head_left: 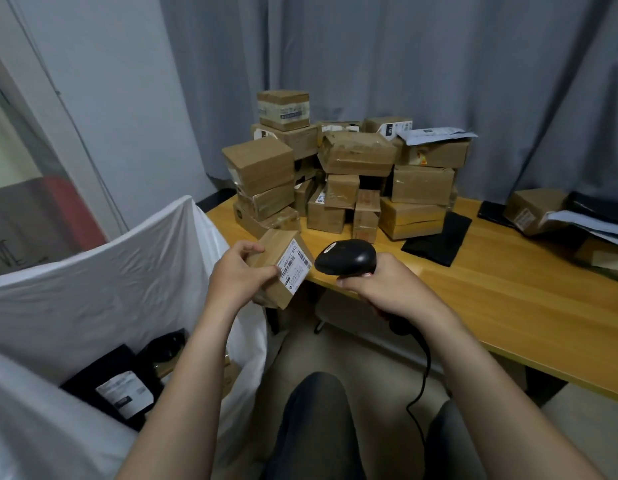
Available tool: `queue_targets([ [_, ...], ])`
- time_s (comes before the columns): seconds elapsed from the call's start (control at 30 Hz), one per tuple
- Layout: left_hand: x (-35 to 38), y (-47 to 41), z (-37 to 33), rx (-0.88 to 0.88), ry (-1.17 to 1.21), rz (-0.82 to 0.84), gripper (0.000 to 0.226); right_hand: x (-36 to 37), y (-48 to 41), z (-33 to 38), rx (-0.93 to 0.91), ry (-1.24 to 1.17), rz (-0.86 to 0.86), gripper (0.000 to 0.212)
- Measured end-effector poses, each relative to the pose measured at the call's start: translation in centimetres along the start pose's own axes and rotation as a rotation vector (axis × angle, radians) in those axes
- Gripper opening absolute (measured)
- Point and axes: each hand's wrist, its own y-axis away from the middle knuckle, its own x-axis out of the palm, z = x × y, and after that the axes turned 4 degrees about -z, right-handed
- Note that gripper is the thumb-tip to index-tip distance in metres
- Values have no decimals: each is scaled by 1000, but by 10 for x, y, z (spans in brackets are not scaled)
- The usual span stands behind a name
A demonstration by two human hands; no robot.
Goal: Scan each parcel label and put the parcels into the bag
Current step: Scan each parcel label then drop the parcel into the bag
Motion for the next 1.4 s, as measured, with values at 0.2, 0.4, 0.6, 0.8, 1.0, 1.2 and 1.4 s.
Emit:
queue_targets([
  [0.2,-53,1,35,-144,-191,-216,43,32,-11,6,56,-90,47,24],
  [0.4,-93,-9,93,-366,-326,-309,37,54,-15,14,71,-128,119,41],
  [0.6,-77,-41,127,-390,-228,-126,27,58,-20,13,50,-127,132,40],
  [0.8,-50,-38,141,-408,-244,43,35,50,-23,8,82,-133,122,39],
  [1.0,-46,-37,127,-303,-367,69,42,39,-24,0,115,-151,93,37],
  [1.2,-21,-45,72,-107,-566,114,44,14,-21,-8,155,-147,48,29],
  [1.4,39,-58,-10,95,-611,251,54,-26,-16,-24,181,-179,-83,32],
])
